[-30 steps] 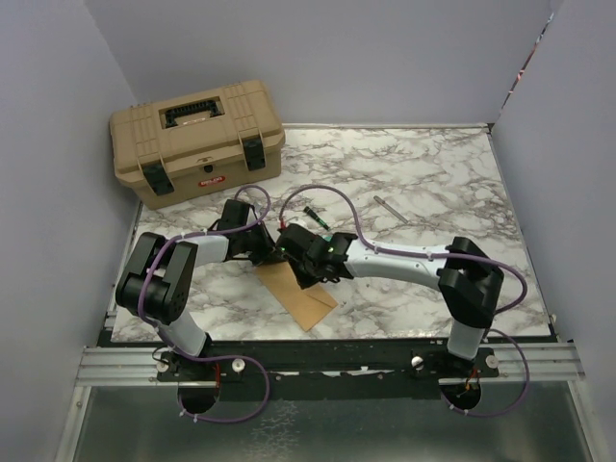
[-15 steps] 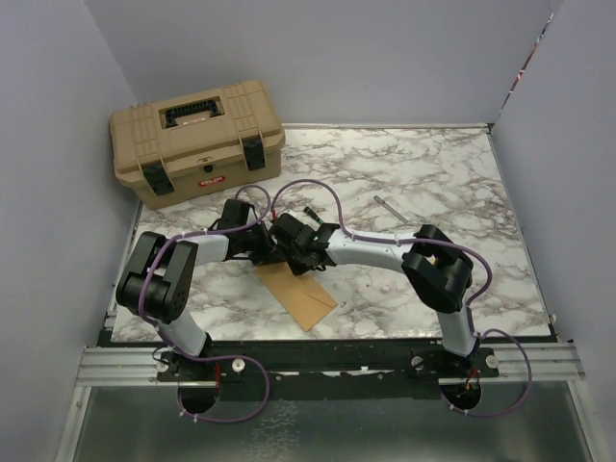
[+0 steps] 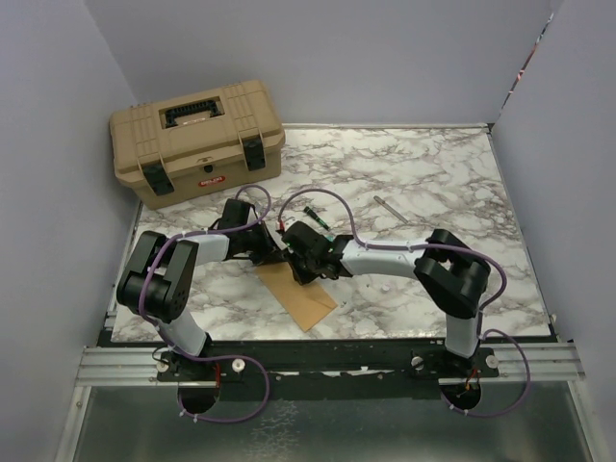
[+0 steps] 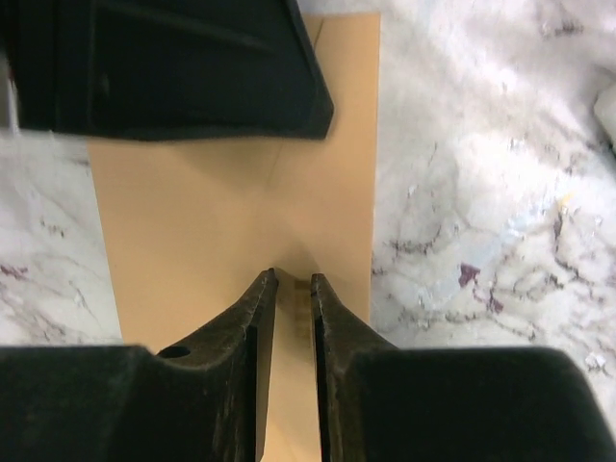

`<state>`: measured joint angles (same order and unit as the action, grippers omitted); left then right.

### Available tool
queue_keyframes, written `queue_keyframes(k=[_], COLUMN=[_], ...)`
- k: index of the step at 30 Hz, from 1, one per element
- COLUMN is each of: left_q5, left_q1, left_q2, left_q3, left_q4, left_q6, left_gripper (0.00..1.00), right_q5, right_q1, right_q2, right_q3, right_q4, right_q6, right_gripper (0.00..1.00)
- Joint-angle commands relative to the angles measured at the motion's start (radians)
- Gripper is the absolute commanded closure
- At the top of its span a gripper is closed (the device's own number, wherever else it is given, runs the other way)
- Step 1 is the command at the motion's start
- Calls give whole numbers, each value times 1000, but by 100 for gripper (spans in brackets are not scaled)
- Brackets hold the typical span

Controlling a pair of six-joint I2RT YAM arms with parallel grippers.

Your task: Place the letter into the envelope and seal it

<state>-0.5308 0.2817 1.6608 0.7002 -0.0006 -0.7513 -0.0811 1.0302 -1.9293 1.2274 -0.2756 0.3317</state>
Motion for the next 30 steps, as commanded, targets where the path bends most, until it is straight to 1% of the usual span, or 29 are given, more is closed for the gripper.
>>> queue_keyframes(k=[1, 6, 13, 16, 19, 22, 26, 30], left_q5=[113, 117, 117, 119, 117, 120, 119, 119], left_q1=[4, 4, 4, 4, 4, 4, 4, 4], left_q2=[54, 61, 60, 61, 61, 64, 74, 77], left_q3=[-25, -28, -34, -32, -30, -31, -26, -11], left_q4=[-74, -73, -74, -74, -74, -74, -73, -75], left_q6=[35, 37, 42, 43, 44, 44, 48, 59], left_gripper=[100, 100, 100, 100, 100, 100, 100, 100], right_q5=[68, 44, -31, -38, -35, -7, -19, -24], right_q1=[15, 58, 59, 59, 59, 59, 59, 59], right_q2=[9, 13, -40, -43, -64, -17, 23, 90], right_q3=[-146, -178, -137, -137, -131, -187, -231, -190], right_q4=[-141, -194, -306, -377, -497, -508, -529, -595], right_q6=[-19, -17, 12, 37, 92, 135, 183, 230], right_gripper=[78, 78, 78, 78, 78, 78, 79, 81])
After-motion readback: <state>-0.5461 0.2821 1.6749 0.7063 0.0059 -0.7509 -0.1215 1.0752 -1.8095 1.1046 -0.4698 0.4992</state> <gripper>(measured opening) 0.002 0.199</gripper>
